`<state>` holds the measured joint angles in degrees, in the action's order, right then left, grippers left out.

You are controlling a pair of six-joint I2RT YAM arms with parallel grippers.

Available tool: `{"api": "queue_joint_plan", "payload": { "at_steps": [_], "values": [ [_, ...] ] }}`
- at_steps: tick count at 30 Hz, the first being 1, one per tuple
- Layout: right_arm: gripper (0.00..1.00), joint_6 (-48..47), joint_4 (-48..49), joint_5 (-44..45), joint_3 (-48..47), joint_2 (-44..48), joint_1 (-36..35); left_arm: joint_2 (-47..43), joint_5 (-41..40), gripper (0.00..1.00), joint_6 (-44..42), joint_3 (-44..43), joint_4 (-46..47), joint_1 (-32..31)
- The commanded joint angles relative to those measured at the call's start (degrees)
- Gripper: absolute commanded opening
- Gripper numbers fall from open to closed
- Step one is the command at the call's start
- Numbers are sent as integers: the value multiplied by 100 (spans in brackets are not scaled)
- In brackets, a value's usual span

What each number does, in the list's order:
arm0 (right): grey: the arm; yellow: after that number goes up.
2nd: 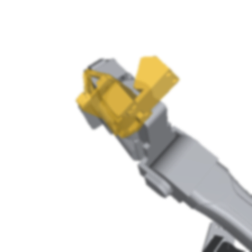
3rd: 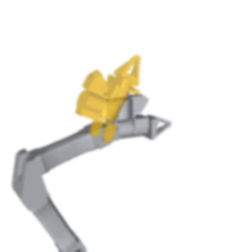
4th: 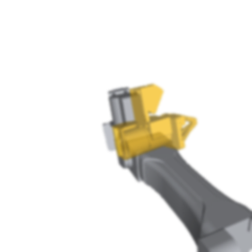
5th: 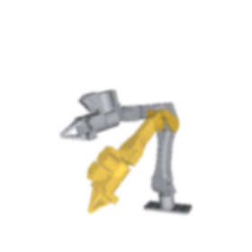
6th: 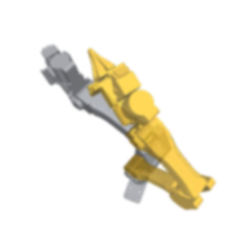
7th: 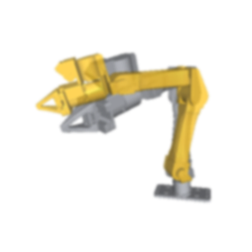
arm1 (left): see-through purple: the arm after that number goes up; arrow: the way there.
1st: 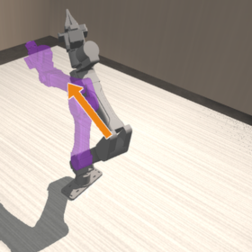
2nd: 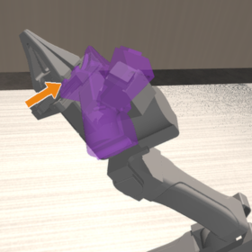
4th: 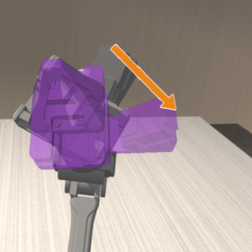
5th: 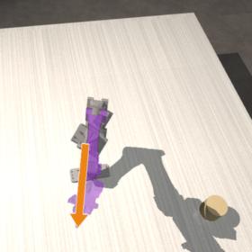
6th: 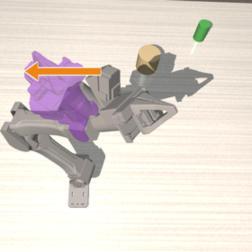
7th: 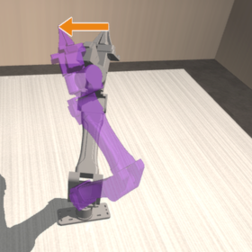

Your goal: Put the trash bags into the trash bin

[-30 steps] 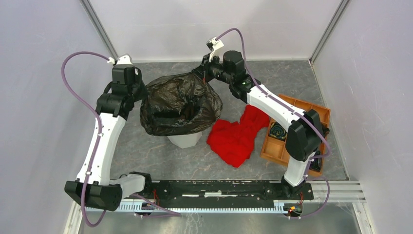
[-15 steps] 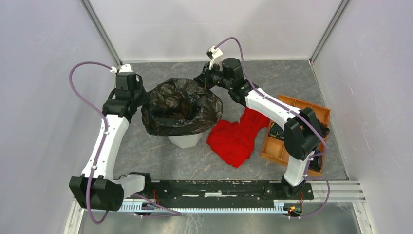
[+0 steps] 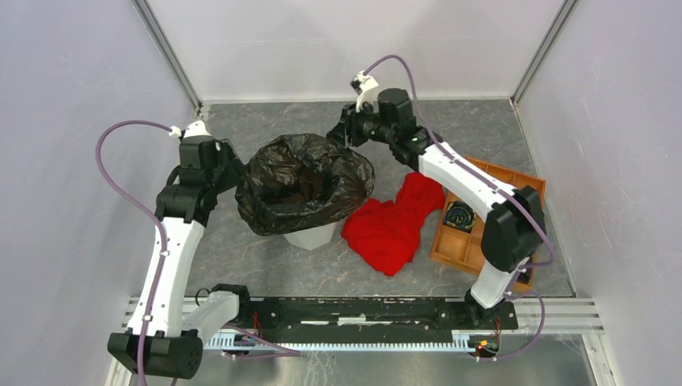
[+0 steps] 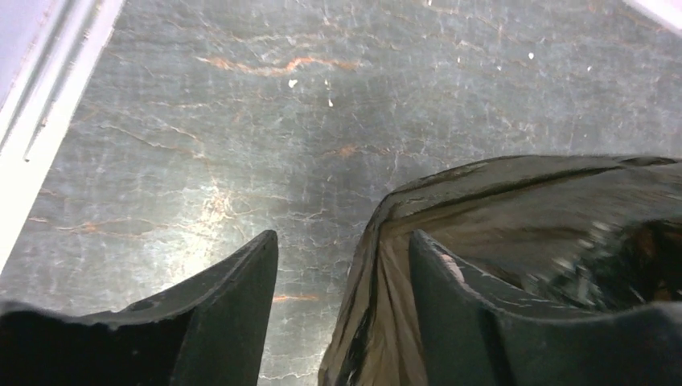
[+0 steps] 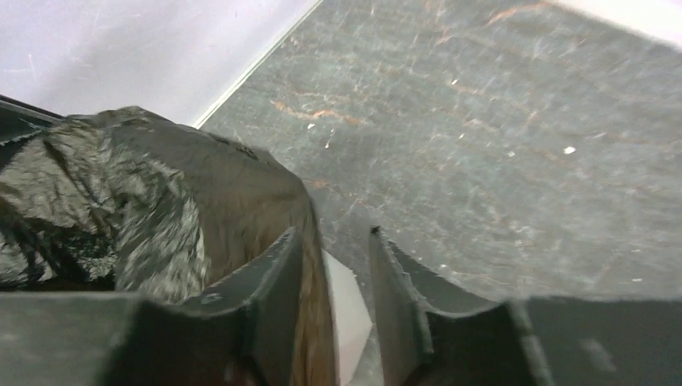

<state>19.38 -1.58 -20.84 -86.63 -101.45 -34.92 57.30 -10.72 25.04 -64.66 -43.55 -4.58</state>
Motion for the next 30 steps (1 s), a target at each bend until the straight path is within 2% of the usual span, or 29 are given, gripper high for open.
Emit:
{"api": "queue_joint_plan", "payload": {
  "at_steps": [1,5,9,13,15,22,30],
  "values": [
    [47,120,-240,-363,-136,773,471,-499,-516,74,116,-514,-460,-6],
    [67,387,94,-783,545,1341,814,-941,-620,79,475,-464,-745,-6],
    [85,579,499,-1309,1302,1876,971,-1573,-260,80,1292,-7,-863,-5],
    [90,1237,1480,-1964,2371,2286,1194,-2382,97,81,2095,639,-859,-2],
    [93,1166,1483,-1986,2599,2389,1208,-2699,141,85,2364,801,-940,-2],
    [89,1568,2101,-2362,3191,2402,1210,-3255,185,82,2839,1248,-1278,-5],
    [78,2229,3058,-2648,3570,2188,1181,-3340,422,67,3002,1560,-941,-2]
  ]
}}
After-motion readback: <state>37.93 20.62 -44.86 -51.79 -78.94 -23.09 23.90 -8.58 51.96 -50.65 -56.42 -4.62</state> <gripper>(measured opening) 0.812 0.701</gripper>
